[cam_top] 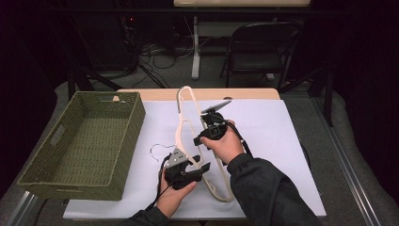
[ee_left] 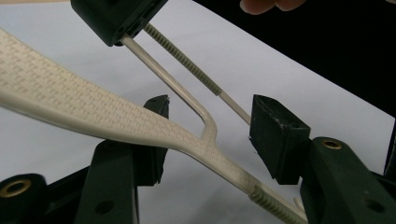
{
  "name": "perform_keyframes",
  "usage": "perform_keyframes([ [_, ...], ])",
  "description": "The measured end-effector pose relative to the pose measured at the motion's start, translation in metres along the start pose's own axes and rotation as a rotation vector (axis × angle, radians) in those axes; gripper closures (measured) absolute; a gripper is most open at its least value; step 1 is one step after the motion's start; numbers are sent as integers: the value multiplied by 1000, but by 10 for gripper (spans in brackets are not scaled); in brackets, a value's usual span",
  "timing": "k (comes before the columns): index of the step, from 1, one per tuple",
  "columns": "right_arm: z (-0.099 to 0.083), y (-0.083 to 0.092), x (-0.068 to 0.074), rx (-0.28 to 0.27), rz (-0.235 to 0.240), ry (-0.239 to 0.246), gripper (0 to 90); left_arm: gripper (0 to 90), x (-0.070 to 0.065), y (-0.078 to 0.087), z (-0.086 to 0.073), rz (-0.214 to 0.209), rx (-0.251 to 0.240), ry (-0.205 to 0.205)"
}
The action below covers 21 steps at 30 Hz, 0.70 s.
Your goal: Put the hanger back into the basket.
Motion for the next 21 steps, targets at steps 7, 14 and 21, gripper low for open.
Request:
perform_keyframes([
  [7, 0, 1, 1, -7, 8, -5, 858, 577, 2, -1, 0, 27, -8, 5],
  [14, 1, 1, 1, -7, 22, -11, 858, 674, 4, 0, 1, 35, -10, 12],
  [21, 1, 1, 2, -24, 37, -31, 854, 721, 8, 2, 2, 49, -11, 28],
])
Point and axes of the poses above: each handheld gripper's, and its own axes: y roughly backward along the jaws, z roughly out of its top, x roughly to its left, the point moved 2 cm from there along -y, roughly forward along the jaws, and after that the axes turned 6 degrees about -y, right-handed, at the moved point
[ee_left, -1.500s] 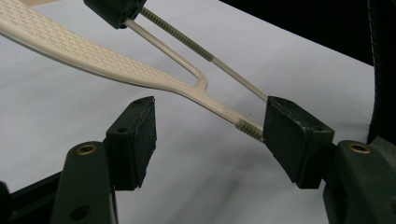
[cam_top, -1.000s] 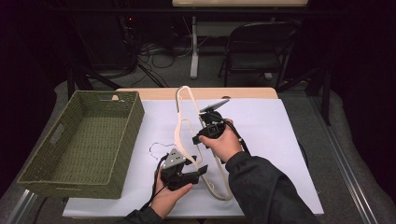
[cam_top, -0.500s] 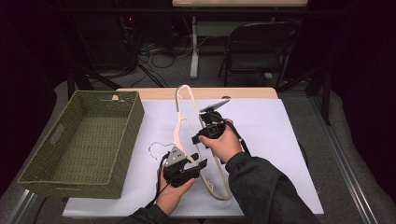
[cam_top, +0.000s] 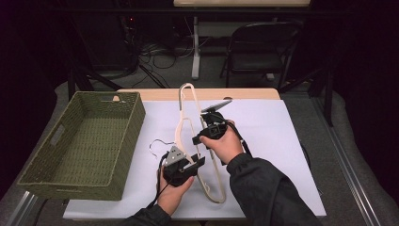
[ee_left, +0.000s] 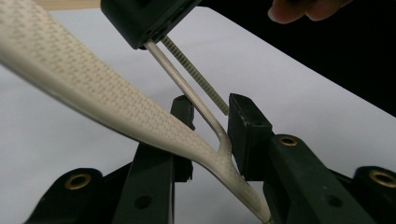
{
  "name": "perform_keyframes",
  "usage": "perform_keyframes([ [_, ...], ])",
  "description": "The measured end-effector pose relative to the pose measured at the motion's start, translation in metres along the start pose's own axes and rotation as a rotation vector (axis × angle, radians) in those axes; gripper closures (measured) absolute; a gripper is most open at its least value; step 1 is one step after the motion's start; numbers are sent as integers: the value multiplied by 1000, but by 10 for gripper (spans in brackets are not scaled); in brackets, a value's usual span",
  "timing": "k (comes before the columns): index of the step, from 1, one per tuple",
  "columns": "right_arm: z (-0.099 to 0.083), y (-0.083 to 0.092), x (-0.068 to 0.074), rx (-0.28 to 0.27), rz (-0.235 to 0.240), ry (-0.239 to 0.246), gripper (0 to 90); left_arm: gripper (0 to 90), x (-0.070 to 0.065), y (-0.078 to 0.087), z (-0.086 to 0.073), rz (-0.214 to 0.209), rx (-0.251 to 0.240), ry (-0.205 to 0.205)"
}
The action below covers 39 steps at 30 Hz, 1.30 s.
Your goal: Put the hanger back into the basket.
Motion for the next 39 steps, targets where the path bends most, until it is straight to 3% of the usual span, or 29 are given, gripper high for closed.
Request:
perform_keyframes([
  [6, 2, 4, -1, -5, 16, 2, 848, 742, 4, 3, 4, -15, -2, 17],
  [15, 4, 6, -6, -34, -18, 4, 799, 790, 12, 6, 7, -6, 5, 43],
  [21, 5, 8, -8, -39, -5, -8, 791, 804, 15, 7, 8, -19, 6, 55],
  [26, 4, 10, -7, -46, -4, 10, 740, 841, 24, 10, 11, -50, 5, 152],
  [29, 4, 12, -7, -57, 1, 17, 707, 864, 31, 10, 12, -78, 5, 241],
  [35, 3, 17, -6, -68, 10, 20, 642, 873, 44, 10, 13, -82, 20, 321],
  [39, 2, 19, -5, -69, 11, 26, 632, 873, 48, 11, 14, -80, 24, 340],
])
Point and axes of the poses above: each handheld gripper's, and its own axes: y roughly backward along the jaws, z roughly out of its top, x roughly to its left, the point moved 2 cm from there along -y, roughly forward along the jaws, and after that the axes turned 6 degrees about -y, right-handed, at the moved point
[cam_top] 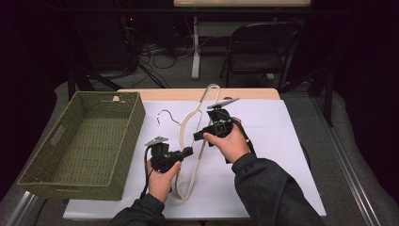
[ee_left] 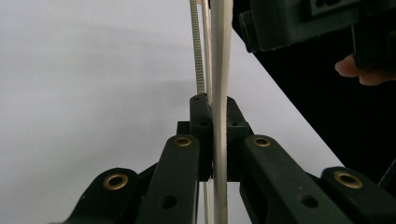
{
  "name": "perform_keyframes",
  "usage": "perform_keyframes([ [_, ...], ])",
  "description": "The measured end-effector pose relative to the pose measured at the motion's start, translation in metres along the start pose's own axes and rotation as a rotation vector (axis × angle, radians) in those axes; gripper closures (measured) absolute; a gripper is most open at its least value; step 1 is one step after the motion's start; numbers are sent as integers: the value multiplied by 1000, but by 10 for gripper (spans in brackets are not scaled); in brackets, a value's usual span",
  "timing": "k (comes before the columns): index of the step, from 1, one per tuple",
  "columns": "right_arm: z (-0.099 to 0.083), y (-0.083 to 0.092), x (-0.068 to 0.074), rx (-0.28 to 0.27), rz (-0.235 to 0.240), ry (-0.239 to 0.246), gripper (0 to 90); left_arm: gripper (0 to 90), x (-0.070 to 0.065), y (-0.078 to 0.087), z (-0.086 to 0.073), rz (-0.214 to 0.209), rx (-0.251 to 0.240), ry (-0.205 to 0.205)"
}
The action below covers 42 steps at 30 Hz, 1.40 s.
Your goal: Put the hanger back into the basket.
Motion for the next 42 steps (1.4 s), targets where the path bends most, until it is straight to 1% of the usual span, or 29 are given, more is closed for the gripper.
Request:
perform_keyframes([
  [2, 0, 1, -1, 3, -13, 11, 623, 873, 1, 1, 2, -2, -1, -1],
  [5, -1, 2, -3, -1, -27, 15, 602, 873, 2, 4, 4, 10, -4, 4],
  [10, -3, 5, -7, -2, -75, 41, 559, 873, 5, 8, 9, 22, -1, 11],
  [12, -4, 6, -10, -16, -74, 48, 546, 873, 5, 10, 11, 33, 5, 7],
  [14, -6, 7, -14, -18, -79, 54, 535, 872, 6, 13, 13, 43, 8, 2],
  [17, -10, 9, -23, -16, -100, 56, 528, 872, 7, 18, 18, 53, 6, -1],
  [18, -11, 10, -26, -2, -118, 59, 526, 872, 7, 20, 19, 55, 6, -2],
  [21, -15, 12, -34, -21, -138, 67, 518, 873, 8, 26, 24, 66, -2, -10],
  [22, -16, 14, -37, -11, -148, 73, 515, 872, 9, 28, 25, 71, -3, -13],
  [25, -22, 16, -46, -3, -154, 66, 512, 872, 12, 33, 29, 83, 0, -4],
  [26, -24, 16, -49, 2, -165, 70, 512, 872, 12, 35, 30, 84, -2, 0],
  [29, -30, 16, -59, -1, -167, 64, 513, 872, 13, 42, 34, 96, -4, -2],
  [30, -32, 17, -61, -1, -171, 53, 513, 872, 12, 44, 35, 98, -5, -6],
  [31, -33, 17, -64, -5, -166, 54, 512, 872, 12, 46, 37, 99, -7, -6],
  [34, -37, 19, -68, 2, -165, 44, 512, 872, 9, 54, 40, 102, -7, -17],
  [37, -39, 22, -69, -13, -164, 43, 512, 872, 6, 62, 44, 99, -2, -21],
  [42, -41, 27, -67, -18, -164, 46, 512, 872, 4, 84, 52, 90, 5, -41],
])
Point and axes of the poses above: each handheld gripper's, and its own axes: y roughly backward along the jaws, z roughly out of its top, x roughly to its left, the point moved 2 cm from there along -y, roughly forward along the jaws, and after that the axes turned 6 degrees about -y, right-handed, at the moved point
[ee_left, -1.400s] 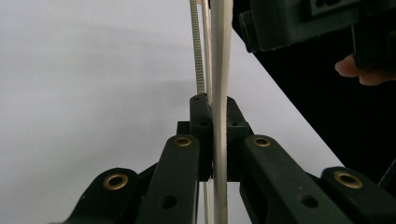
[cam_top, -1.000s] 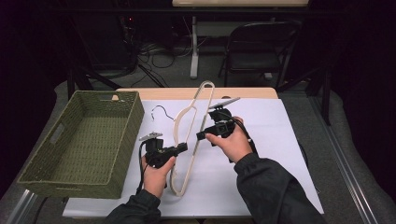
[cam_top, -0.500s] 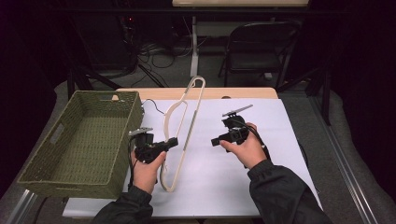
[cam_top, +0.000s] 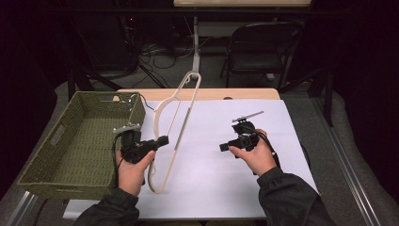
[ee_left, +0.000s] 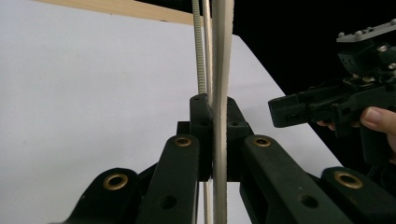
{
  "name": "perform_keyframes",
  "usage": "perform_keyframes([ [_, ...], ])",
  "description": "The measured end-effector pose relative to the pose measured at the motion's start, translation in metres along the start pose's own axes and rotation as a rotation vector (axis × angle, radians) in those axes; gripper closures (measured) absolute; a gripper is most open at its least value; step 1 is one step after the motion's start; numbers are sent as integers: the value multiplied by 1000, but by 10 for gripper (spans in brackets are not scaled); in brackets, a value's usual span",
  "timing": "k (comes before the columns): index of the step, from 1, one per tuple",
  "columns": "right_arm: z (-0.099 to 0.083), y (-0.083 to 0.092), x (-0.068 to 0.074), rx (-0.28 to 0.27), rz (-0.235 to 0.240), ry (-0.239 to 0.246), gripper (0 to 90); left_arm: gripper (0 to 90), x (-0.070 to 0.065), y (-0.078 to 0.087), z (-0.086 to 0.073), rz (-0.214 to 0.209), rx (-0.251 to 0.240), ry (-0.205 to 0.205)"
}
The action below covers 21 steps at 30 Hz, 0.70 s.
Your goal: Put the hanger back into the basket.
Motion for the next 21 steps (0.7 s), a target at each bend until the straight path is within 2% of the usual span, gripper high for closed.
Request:
perform_keyframes([
  [4, -1, 0, 2, 5, -5, 3, 512, 872, 4, 18, 6, 0, 10, 5],
  [9, -2, -1, 4, 8, -7, 12, 511, 872, 13, 36, 13, 38, 15, -8],
  [16, -3, -1, 5, 10, -8, 13, 510, 872, 25, 49, 17, 78, 28, -13],
  [21, -5, -2, 3, 11, -11, 8, 509, 872, 30, 58, 20, 87, 18, 1],
])
Point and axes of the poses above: each handheld gripper's, and its own axes: y roughly backward along the jaws, z roughly out of its top, x roughly to its left, the point moved 2 cm from there along -y, roughly forward along the jaws, and after that the axes turned 6 degrees about -y, right-handed, at the moved point
